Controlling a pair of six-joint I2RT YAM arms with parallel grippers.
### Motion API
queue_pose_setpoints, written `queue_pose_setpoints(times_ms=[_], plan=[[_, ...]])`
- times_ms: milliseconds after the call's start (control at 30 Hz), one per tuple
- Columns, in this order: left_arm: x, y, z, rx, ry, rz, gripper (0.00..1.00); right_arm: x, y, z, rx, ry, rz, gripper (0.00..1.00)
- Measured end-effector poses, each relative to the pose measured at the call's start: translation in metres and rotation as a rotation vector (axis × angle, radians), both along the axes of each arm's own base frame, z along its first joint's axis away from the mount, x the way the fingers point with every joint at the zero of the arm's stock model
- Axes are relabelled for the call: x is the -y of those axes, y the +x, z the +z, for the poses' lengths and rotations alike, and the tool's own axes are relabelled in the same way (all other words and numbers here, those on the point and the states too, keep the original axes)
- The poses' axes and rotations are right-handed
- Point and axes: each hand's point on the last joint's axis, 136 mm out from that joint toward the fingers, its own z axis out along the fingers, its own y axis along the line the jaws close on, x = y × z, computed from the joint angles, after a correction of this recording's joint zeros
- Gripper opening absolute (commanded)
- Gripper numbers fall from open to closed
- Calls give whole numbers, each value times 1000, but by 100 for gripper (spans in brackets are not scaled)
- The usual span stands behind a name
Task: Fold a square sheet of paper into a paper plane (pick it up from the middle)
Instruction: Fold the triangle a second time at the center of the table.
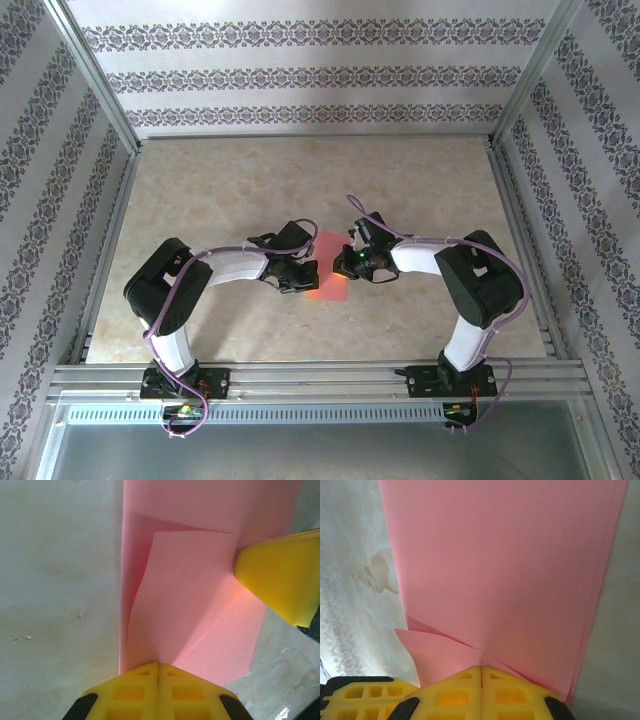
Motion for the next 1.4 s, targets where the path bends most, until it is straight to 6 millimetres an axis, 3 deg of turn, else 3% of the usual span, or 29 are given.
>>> queue_pose_setpoints(times_ms=[133,367,433,500,633,767,900,1400], plan=[[0,0,-1,5,-2,3,0,12,7,0,1,11,-10,5],[1,2,0,11,-8,5,0,53,35,2,2,1,-113,8],[1,2,1,12,-9,5,2,59,38,3,10,-18,-130,12],[0,1,2,8,-5,5,11,63,39,9,20,-30,-145,19],[4,7,15,26,-24,25,25,65,38,36,75,-4,-172,25],[14,26,40,93,-61,50,25,65,26,51,86,24,-205,30],[21,45,55,152,-73,72,19,60,9,46,44,30,-225,35],[-1,55,9,97,38,180,8,38,-7,43,-21,36,-261,40]])
